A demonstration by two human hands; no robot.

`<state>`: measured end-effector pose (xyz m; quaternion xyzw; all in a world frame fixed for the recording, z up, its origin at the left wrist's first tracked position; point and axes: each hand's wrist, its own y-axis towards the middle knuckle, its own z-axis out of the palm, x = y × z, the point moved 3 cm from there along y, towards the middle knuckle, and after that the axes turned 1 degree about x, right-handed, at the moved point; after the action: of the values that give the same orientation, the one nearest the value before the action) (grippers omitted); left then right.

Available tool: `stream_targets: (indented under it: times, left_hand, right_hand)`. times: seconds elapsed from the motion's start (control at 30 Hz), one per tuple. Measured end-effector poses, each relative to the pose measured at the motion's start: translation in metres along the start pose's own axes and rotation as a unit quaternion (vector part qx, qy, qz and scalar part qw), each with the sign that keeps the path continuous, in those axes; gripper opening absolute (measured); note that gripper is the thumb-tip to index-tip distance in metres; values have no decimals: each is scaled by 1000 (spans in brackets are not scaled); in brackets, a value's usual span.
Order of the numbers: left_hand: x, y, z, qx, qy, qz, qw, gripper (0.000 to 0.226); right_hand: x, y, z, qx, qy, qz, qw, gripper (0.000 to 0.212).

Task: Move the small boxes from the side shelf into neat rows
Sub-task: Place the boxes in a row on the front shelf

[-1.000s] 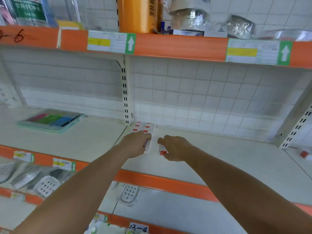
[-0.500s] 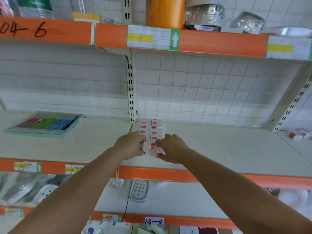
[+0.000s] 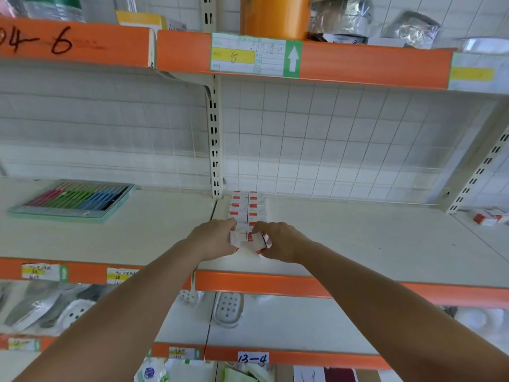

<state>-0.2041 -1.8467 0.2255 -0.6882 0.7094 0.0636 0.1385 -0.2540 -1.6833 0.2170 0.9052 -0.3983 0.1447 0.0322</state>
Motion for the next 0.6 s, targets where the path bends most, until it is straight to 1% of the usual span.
stream_targets:
  times: [0.13, 0.27, 0.43, 0.6]
  left_hand:
    - [-3, 3, 3, 1, 21, 3, 1000, 31]
    - [-3, 7, 9, -5, 43, -1, 999, 30]
    - [-9, 12, 16, -29, 78, 17, 996, 31]
    - [-6, 12, 19, 8, 71, 0, 997, 37]
  right_hand:
    - [-1, -2, 1, 0, -2, -6, 1000, 55]
    - [0, -3, 3, 5, -52, -23, 998, 58]
    - [-3, 1, 10, -9, -85, 3, 996, 59]
    - [-3, 4, 20, 18, -51, 11, 998, 51]
